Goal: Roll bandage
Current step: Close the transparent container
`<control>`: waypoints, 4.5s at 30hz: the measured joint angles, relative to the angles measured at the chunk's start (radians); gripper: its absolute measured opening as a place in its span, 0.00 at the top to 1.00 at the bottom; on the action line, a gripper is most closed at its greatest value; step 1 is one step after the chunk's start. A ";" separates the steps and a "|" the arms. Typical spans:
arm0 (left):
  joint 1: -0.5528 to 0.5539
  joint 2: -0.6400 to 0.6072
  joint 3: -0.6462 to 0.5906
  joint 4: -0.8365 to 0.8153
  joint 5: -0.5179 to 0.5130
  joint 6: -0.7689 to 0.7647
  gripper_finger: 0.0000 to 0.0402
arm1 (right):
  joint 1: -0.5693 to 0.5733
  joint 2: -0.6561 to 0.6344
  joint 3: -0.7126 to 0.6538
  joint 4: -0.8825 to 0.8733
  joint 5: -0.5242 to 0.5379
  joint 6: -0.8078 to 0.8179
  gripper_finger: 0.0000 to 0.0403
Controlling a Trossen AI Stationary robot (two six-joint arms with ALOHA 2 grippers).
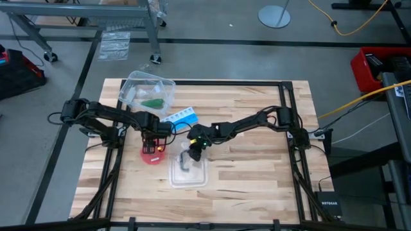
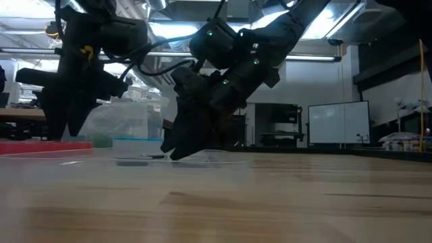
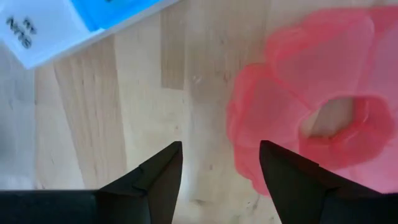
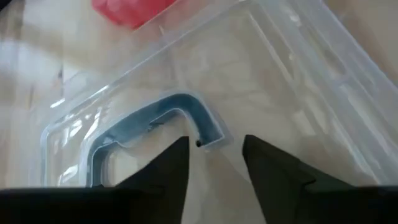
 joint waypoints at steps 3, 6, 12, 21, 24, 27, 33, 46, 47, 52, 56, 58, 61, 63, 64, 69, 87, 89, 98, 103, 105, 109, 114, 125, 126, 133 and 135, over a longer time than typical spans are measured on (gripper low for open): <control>0.011 0.000 0.000 0.000 0.000 0.110 0.50 | -0.002 0.003 0.032 -0.014 0.016 -0.013 0.56; 0.010 0.000 0.000 0.010 0.001 0.189 0.51 | -0.003 0.009 0.087 -0.041 0.023 -0.094 0.54; 0.009 0.000 0.002 0.045 0.010 0.209 0.51 | -0.003 0.007 0.255 -0.219 0.022 -0.225 0.53; -0.029 -0.051 0.002 0.128 0.083 0.225 0.51 | -0.002 0.004 0.506 -0.717 0.050 -0.369 0.53; -0.038 -0.074 0.002 0.133 0.083 0.206 0.51 | -0.002 0.004 0.549 -0.856 0.067 -0.370 0.53; -0.047 -0.077 0.002 0.137 0.084 0.137 0.51 | -0.001 0.002 0.565 -0.963 0.067 -0.367 0.53; -0.080 -0.077 0.002 0.171 0.086 -0.017 0.51 | 0.015 0.002 0.563 -1.150 0.100 -0.315 0.53; -0.338 -0.077 0.002 0.402 0.157 -0.066 0.51 | 0.130 -0.001 0.430 -1.090 0.252 -0.297 0.53; -0.357 -0.077 0.002 0.412 0.149 -0.067 0.51 | 0.137 -0.001 0.407 -1.068 0.252 -0.297 0.53; -0.426 -0.064 0.002 0.430 0.068 -0.050 0.51 | 0.170 -0.001 0.308 -0.948 0.282 -0.296 0.53; -0.468 -0.027 0.002 0.430 0.013 -0.041 0.51 | 0.196 -0.001 0.264 -0.899 0.393 -0.276 0.53; -0.489 0.000 0.002 0.430 -0.031 -0.043 0.51 | 0.211 -0.003 0.253 -0.887 0.462 -0.266 0.53; -0.519 0.049 0.002 0.430 -0.089 -0.060 0.51 | 0.226 -0.003 0.242 -0.876 0.515 -0.264 0.53; -0.539 0.076 0.002 0.429 -0.112 -0.078 0.51 | 0.235 -0.003 0.240 -0.871 0.521 -0.264 0.53; -0.548 0.089 0.002 0.428 -0.118 -0.092 0.51 | 0.236 -0.003 0.240 -0.869 0.522 -0.264 0.53; -0.584 0.122 0.002 0.432 -0.131 -0.198 0.51 | 0.241 -0.003 0.239 -0.867 0.523 -0.264 0.53; -0.599 0.125 0.000 0.431 -0.280 -0.623 0.51 | 0.240 -0.001 0.237 -0.745 0.459 -0.239 0.53; -0.601 0.125 0.000 0.427 -0.284 -0.658 0.51 | 0.240 -0.001 0.237 -0.752 0.459 -0.236 0.53; -0.633 0.125 0.000 0.425 -0.303 -0.647 0.51 | 0.240 -0.001 0.237 -0.752 0.459 -0.234 0.53; -0.626 0.125 0.000 0.421 -0.300 -0.687 0.51 | 0.240 -0.001 0.237 -0.753 0.459 -0.234 0.53; -0.622 0.125 0.000 0.418 -0.295 -0.696 0.51 | 0.240 -0.001 0.237 -0.753 0.458 -0.234 0.53; -0.622 0.125 0.000 0.420 -0.291 -0.716 0.51 | 0.240 -0.001 0.238 -0.753 0.458 -0.234 0.53; -0.620 0.125 0.000 0.420 -0.291 -0.696 0.51 | 0.240 0.000 0.238 -0.754 0.458 -0.234 0.53; -0.644 0.124 0.002 0.420 -0.169 -0.666 0.51 | 0.240 0.000 0.239 -0.734 0.440 -0.234 0.53; -0.644 0.128 0.002 0.423 -0.169 -0.664 0.51 | 0.240 0.000 0.239 -0.729 0.440 -0.234 0.53; -0.630 0.181 0.005 0.445 -0.169 -0.657 0.51 | 0.240 0.001 0.239 -0.689 0.408 -0.235 0.53; -0.628 0.193 0.005 0.448 -0.171 -0.657 0.51 | 0.240 0.001 0.238 -0.683 0.406 -0.236 0.53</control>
